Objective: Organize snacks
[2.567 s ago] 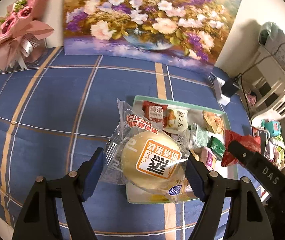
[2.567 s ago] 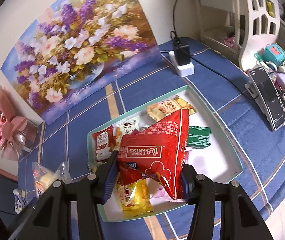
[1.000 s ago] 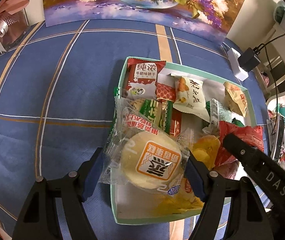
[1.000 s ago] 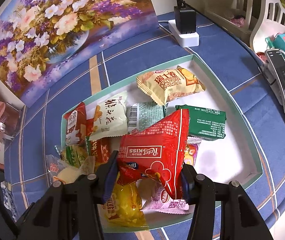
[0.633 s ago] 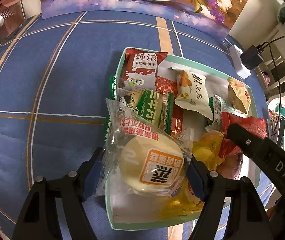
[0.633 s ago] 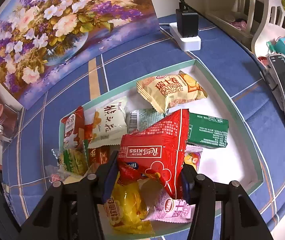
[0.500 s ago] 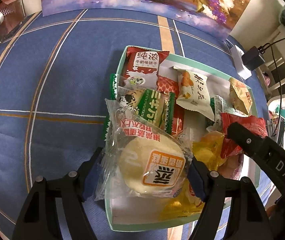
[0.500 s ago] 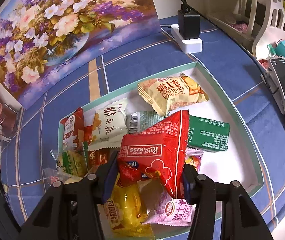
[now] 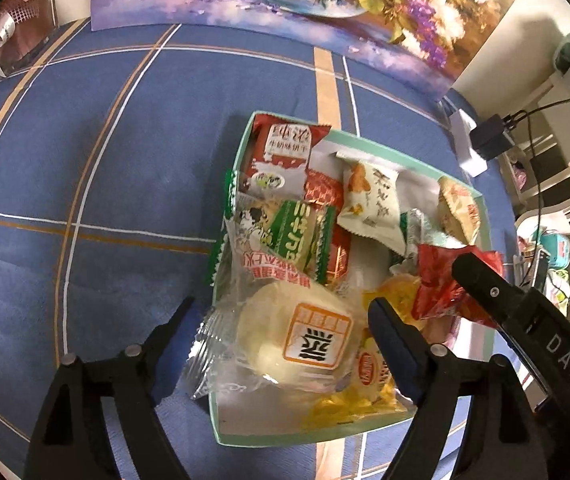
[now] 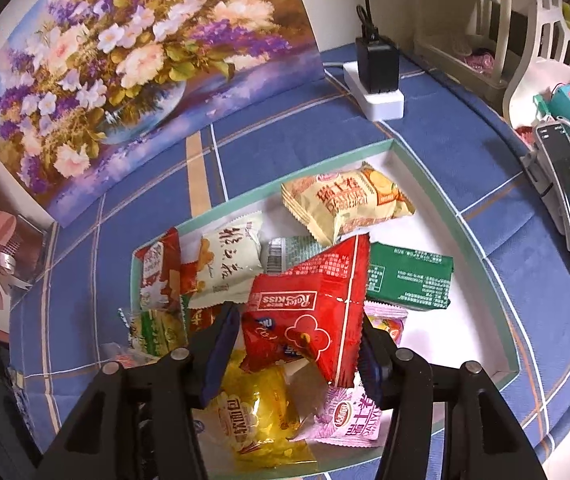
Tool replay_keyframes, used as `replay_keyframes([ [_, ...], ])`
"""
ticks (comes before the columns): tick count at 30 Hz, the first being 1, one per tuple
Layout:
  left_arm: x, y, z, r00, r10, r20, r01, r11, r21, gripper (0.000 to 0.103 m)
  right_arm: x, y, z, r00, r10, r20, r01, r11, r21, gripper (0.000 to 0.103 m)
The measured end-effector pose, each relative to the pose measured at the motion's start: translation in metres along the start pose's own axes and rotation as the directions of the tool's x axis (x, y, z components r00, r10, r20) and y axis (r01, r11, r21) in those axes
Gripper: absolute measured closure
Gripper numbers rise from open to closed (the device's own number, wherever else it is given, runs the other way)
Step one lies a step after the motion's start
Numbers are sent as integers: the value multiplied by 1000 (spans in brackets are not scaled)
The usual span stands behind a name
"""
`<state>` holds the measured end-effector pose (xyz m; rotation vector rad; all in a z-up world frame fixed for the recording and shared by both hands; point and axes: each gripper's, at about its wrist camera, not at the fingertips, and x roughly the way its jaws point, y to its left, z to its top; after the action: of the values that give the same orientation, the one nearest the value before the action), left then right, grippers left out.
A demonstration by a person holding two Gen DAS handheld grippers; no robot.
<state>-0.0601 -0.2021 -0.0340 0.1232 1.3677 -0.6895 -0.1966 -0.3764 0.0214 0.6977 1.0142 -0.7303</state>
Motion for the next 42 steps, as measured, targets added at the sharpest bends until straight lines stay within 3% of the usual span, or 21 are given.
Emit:
replay_keyframes([
  [13,-31,-2,2,998,-29,55,29,1000,-3,17,-23,0,3,998,27,56,-27,1000,2,44],
  [19,-48,7,7,992,39,119,-36,999,-29,17,-34,1,2,996,26,84,-26,1000,0,44],
  [29,-67,45,18,938,286,196,-266,956,-122,17,-27,7,-5,999,2,43,-1,1000,-29,44],
  [37,-79,73,22,883,432,185,-405,899,-164,17,-22,26,-14,1000,1,30,2,995,-97,31],
  [39,-79,79,23,877,447,177,-419,892,-171,17,-21,30,-16,999,-1,32,5,994,-109,28],
  [40,-79,80,23,876,450,172,-422,889,-176,17,-20,31,-17,999,-3,33,7,993,-115,22],
  [42,-77,83,24,882,443,162,-416,892,-177,17,-20,34,-18,999,-2,38,7,993,-120,18],
])
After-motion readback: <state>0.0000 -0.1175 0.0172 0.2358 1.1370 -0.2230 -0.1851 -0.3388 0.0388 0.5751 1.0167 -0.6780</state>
